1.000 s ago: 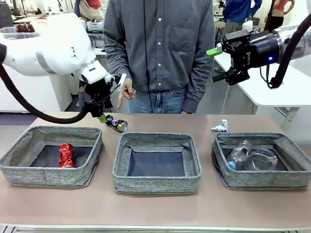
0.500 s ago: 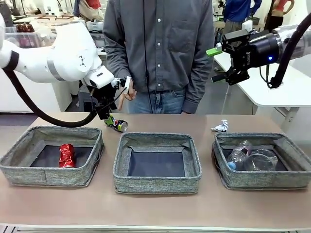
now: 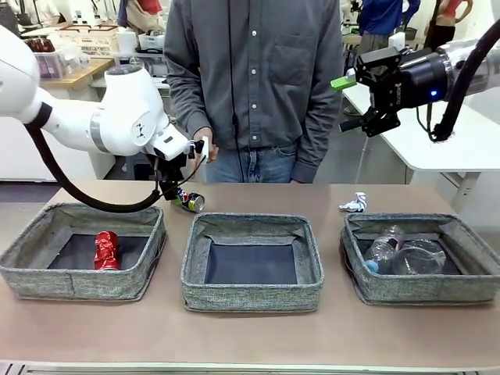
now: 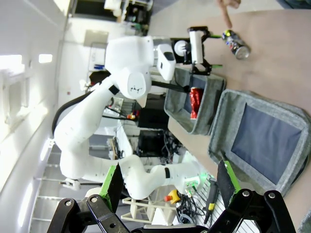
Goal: Sort the waste into the appropriate baskets.
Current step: Pick up the waste item pointed out by the person.
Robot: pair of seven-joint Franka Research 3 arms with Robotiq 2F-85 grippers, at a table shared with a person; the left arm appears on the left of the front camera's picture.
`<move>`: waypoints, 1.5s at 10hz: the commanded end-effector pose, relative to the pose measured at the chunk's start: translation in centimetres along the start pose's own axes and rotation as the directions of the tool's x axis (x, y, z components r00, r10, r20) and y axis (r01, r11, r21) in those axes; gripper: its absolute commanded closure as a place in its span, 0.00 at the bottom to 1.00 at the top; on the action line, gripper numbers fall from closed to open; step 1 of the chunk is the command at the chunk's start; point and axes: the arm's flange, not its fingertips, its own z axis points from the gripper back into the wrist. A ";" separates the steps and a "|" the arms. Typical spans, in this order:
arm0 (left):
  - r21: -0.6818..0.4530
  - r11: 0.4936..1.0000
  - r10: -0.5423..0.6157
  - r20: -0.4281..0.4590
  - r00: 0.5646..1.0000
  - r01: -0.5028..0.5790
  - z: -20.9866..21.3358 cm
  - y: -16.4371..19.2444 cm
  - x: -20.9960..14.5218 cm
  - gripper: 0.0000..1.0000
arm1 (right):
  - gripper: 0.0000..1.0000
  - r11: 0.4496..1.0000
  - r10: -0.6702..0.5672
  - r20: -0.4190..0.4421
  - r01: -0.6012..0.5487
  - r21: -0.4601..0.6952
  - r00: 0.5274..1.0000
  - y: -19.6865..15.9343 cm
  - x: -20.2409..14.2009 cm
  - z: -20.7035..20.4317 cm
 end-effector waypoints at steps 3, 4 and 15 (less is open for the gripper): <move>-0.012 1.000 -0.017 0.006 1.000 0.017 -1.9 1.4 -0.4 0.00 | 0.00 1.000 -0.015 0.001 0.015 -0.014 1.000 0.3 0.1 0.1; -0.026 0.999 -0.038 0.019 0.999 0.038 -2.4 1.7 -0.3 0.00 | 0.00 1.000 -0.015 0.001 0.015 -0.014 1.000 0.3 0.1 0.1; -0.144 0.989 -0.030 0.024 0.999 0.033 -6.3 2.5 0.0 0.00 | 0.00 1.000 -0.015 0.001 0.015 -0.014 1.000 0.3 0.1 0.1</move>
